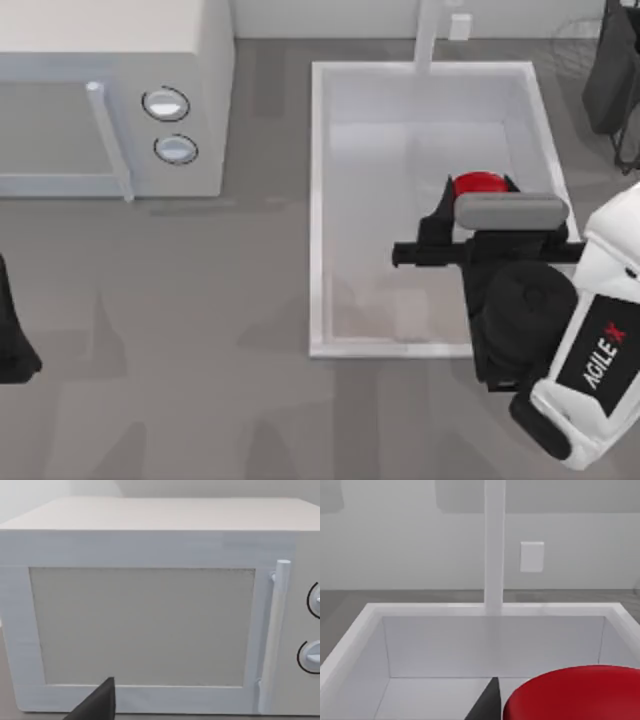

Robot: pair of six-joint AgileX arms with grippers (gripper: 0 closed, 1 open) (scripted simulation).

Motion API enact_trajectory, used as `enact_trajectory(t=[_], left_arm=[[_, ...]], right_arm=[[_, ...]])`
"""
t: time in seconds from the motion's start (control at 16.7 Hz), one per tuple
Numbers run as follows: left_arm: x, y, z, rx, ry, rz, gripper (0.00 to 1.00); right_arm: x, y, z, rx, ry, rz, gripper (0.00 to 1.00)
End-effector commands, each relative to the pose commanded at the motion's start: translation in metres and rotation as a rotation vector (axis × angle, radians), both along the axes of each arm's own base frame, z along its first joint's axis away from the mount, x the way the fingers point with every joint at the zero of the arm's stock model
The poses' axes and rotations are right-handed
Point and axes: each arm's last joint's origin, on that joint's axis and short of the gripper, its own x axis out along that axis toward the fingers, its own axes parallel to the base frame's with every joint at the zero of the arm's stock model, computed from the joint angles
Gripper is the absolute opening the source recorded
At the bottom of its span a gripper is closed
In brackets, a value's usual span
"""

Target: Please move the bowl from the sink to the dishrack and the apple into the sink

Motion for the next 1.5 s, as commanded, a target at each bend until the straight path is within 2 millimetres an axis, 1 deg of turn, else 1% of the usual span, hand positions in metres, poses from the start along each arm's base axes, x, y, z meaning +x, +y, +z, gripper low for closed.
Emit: enact_trajectory(t=[0.66,0.72,1.26,1.38,1.5], left_arm=[[0.000,0.000,0.000,0.000,0.000,0.000,1.00],[0.000,0.000,0.000,0.000,0.000,0.000,1.00],[0.000,0.000,0.000,0.000,0.000,0.000,1.00],[0.000,0.000,0.000,0.000,0.000,0.000,1.00],[0.000,0.000,0.000,0.000,0.000,0.000,1.00]], right_arm=[[0.000,0.000,0.000,0.000,0.000,0.000,0.98],[0.000,0.000,0.000,0.000,0.000,0.000,1.00],[0.000,0.000,0.000,0.001,-0.001,0.001,1.00],[-0.001,-0.005,0.004,-0.001,0.009,0.008,1.00],[-0.003,-0.018,0.014,-0.008,0.036,0.019,1.00]])
